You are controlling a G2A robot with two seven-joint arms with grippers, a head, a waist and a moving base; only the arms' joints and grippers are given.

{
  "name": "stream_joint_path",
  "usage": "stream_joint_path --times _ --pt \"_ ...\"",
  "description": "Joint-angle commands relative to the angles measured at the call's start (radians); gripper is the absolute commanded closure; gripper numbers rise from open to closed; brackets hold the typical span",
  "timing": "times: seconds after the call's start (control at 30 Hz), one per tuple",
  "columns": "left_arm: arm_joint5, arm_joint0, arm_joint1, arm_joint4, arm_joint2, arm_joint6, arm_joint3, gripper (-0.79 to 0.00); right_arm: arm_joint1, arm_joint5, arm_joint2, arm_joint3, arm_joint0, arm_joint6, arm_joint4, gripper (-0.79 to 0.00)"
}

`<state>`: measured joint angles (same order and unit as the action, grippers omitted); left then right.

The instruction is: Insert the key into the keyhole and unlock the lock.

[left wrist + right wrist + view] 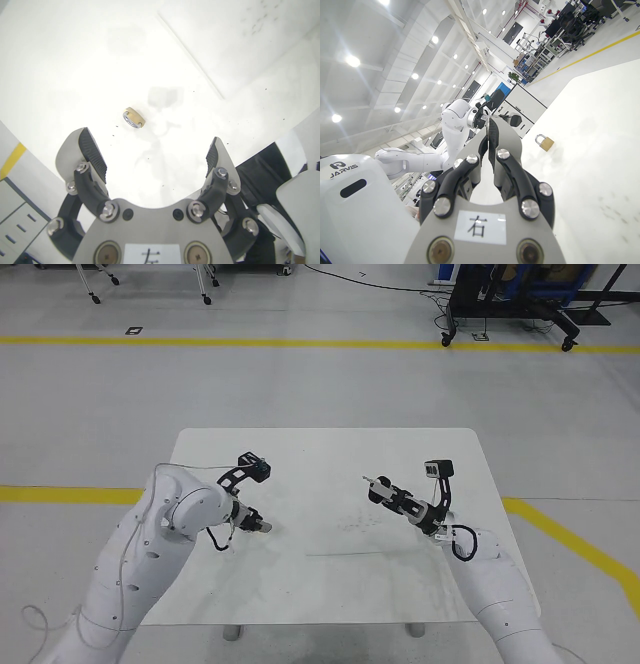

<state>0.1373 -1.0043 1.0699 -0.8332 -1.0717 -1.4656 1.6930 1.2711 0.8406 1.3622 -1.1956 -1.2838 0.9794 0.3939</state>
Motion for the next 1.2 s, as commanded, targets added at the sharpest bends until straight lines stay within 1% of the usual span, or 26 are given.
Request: stream_joint_path --times 0.0,0.03,0.1,0.13,0.17,0.3,0.33,0.37,0.4,0.43,0.5,0.6,0.77,0.83,0.93,1.0,1.07,1.1,1.17 --pt "-0.036 0.011 0.007 0.007 0.024 0.013 -0.033 -0.76 0.0 0.0 0.0 0.0 0.0 0.0 0.0 0.0" --pt "-0.051 0.017 0.009 -0.003 0.036 0.02 -0.053 -0.745 0.0 0.0 0.0 0.0 0.0 0.0 0.0 0.0" --pt "-0.088 0.029 0.015 -0.029 0.058 0.03 -0.093 -0.739 0.0 0.0 0.0 0.0 0.0 0.0 0.0 0.0" --pt "-0.107 0.034 0.018 -0.036 0.068 0.035 -0.111 -0.717 0.0 0.0 0.0 0.0 0.0 0.0 0.0 0.0" --pt "-0.118 0.039 0.021 -0.038 0.08 0.031 -0.129 -0.696 0.0 0.0 0.0 0.0 0.0 0.0 0.0 0.0" --pt "-0.152 0.054 0.028 -0.05 0.104 0.015 -0.171 -0.65 0.0 0.0 0.0 0.0 0.0 0.0 0.0 0.0" --pt "-0.16 0.056 0.028 -0.051 0.104 0.012 -0.176 -0.625 0.0 0.0 0.0 0.0 0.0 0.0 0.0 0.0" --pt "-0.164 0.057 0.029 -0.05 0.105 0.009 -0.18 -0.579 0.0 0.0 0.0 0.0 0.0 0.0 0.0 0.0" --pt "-0.165 0.058 0.029 -0.05 0.106 0.003 -0.182 -0.496 0.0 0.0 0.0 0.0 0.0 0.0 0.0 0.0" --pt "-0.166 0.059 0.029 -0.05 0.106 0.0 -0.183 -0.462 0.0 0.0 0.0 0.0 0.0 0.0 0.0 0.0" --pt "-0.17 0.061 0.029 -0.05 0.104 0.002 -0.186 -0.468 0.0 0.0 0.0 0.0 0.0 0.0 0.0 0.0" --pt "-0.17 0.065 0.031 -0.044 0.105 0.001 -0.207 -0.419 0.0 0.0 0.0 0.0 0.0 0.0 0.0 0.0" --pt "-0.17 0.086 0.038 -0.042 0.125 0.002 -0.25 -0.431 0.0 0.0 0.0 0.0 0.0 0.0 0.0 0.0" --pt "-0.17 0.097 0.042 -0.042 0.133 0.006 -0.27 -0.416 0.0 0.0 0.0 0.0 0.0 0.0 0.0 0.0" --pt "-0.178 0.114 0.047 -0.031 0.14 0.012 -0.302 -0.382 0.0 0.0 0.0 0.0 0.0 0.0 0.0 0.0" --pt "-0.182 0.126 0.051 -0.019 0.142 0.011 -0.332 -0.342 0.0 0.0 0.0 0.0 0.0 0.0 0.0 0.0" --pt "-0.192 0.141 0.055 -0.018 0.148 0.016 -0.363 -0.329 0.0 0.0 0.0 0.0 0.0 0.0 0.0 0.0" --pt "-0.192 0.148 0.058 -0.014 0.153 0.019 -0.375 -0.305 0.0 0.0 0.0 0.0 0.0 0.0 0.0 0.0" --pt "-0.188 0.16 0.063 -0.007 0.162 0.026 -0.392 -0.286 0.0 0.0 0.0 0.0 0.0 0.0 0.0 0.0"
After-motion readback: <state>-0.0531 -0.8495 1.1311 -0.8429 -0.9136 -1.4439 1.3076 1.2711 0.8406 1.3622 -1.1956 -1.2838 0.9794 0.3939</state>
